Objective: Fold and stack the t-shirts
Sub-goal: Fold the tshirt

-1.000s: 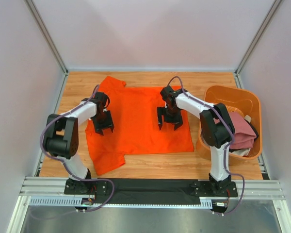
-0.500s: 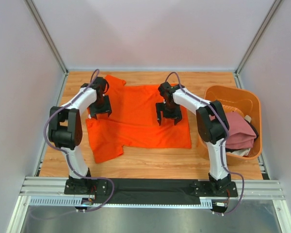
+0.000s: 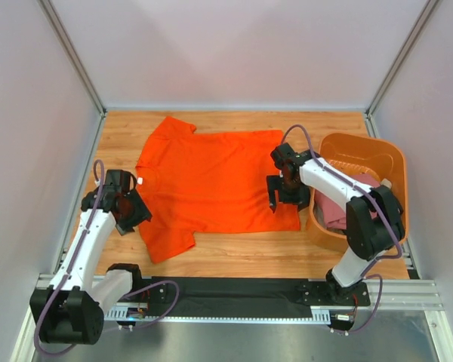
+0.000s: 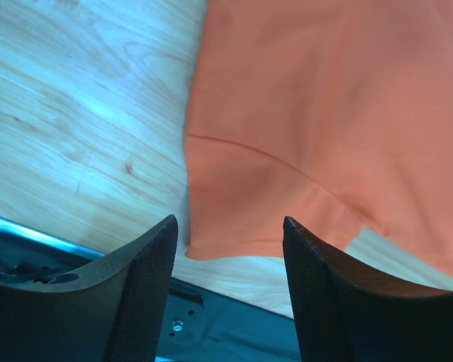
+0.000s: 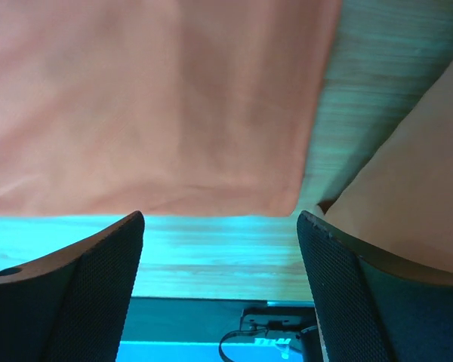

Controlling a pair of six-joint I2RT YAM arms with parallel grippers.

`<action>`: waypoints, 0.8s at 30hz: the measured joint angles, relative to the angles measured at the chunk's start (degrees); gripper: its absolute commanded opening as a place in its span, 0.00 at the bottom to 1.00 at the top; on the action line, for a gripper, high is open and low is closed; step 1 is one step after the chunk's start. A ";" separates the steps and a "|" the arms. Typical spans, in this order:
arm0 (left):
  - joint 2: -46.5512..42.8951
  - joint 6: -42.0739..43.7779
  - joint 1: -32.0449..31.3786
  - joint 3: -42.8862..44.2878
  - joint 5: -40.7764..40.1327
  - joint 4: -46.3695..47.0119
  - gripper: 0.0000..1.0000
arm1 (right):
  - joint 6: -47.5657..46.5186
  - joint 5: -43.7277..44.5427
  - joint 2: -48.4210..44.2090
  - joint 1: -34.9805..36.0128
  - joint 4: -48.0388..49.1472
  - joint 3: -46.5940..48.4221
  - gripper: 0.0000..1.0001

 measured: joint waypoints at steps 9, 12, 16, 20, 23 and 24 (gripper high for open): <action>-0.31 -7.43 4.52 1.53 0.96 -1.40 0.64 | 2.99 3.87 -8.09 -10.60 0.35 -7.76 0.81; -0.35 -10.25 5.88 -3.15 2.67 -1.03 0.61 | 2.80 2.69 -11.34 -10.80 0.26 -8.44 0.80; 1.81 -13.05 7.74 -8.52 5.51 0.33 0.55 | 2.34 -1.14 -11.72 -5.92 2.03 -9.03 0.72; 4.33 -13.88 8.61 -9.57 6.27 2.08 0.53 | 1.66 -4.24 -9.86 -2.78 3.89 -11.10 0.61; 4.96 -14.36 8.76 -9.60 6.23 3.19 0.52 | 1.60 -4.70 -9.18 -2.95 4.42 -12.74 0.54; 4.98 -14.69 8.76 -9.60 6.21 3.32 0.52 | 1.62 -4.76 -9.18 -2.99 4.52 -13.20 0.54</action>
